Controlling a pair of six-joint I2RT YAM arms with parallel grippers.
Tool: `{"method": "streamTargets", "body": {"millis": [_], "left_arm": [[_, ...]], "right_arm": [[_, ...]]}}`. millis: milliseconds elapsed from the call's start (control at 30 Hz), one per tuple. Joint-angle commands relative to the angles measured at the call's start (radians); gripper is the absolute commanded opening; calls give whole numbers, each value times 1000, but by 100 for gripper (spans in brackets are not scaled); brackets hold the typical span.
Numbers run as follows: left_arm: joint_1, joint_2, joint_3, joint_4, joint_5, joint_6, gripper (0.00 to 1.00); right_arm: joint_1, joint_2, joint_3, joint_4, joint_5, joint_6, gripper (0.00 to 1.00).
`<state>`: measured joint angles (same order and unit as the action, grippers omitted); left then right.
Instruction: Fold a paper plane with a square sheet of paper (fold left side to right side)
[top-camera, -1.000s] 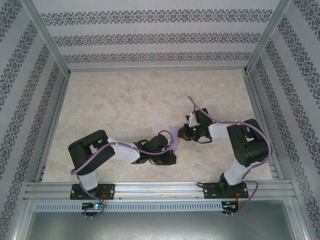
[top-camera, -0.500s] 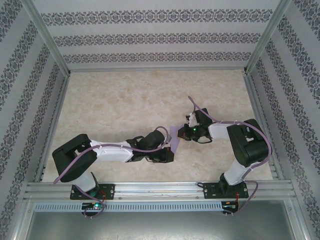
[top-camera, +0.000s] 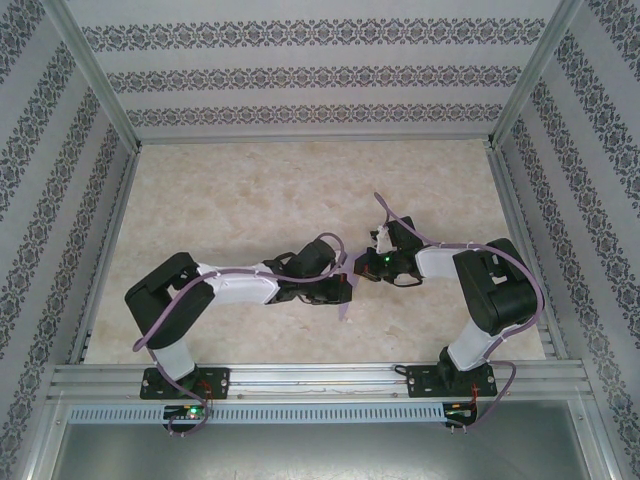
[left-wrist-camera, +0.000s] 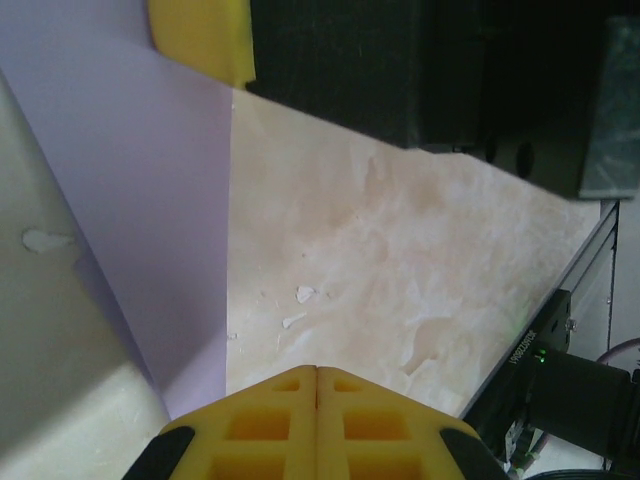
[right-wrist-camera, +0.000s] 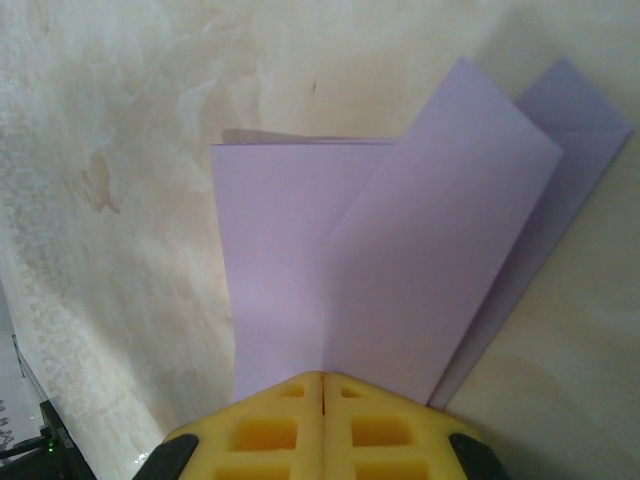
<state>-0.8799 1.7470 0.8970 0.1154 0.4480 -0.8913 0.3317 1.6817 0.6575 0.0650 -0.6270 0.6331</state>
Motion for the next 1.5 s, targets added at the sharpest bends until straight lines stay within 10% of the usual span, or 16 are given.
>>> {"method": "streamTargets", "body": {"millis": [0,1467], "left_arm": [[16,29,28,-31,4,31,5],[12,126,-95,49,-3,-14,4]], "right_arm": [[15,26,-45,-71,105,10,0],[-27,28,108,-75,39,-51,0]]}}
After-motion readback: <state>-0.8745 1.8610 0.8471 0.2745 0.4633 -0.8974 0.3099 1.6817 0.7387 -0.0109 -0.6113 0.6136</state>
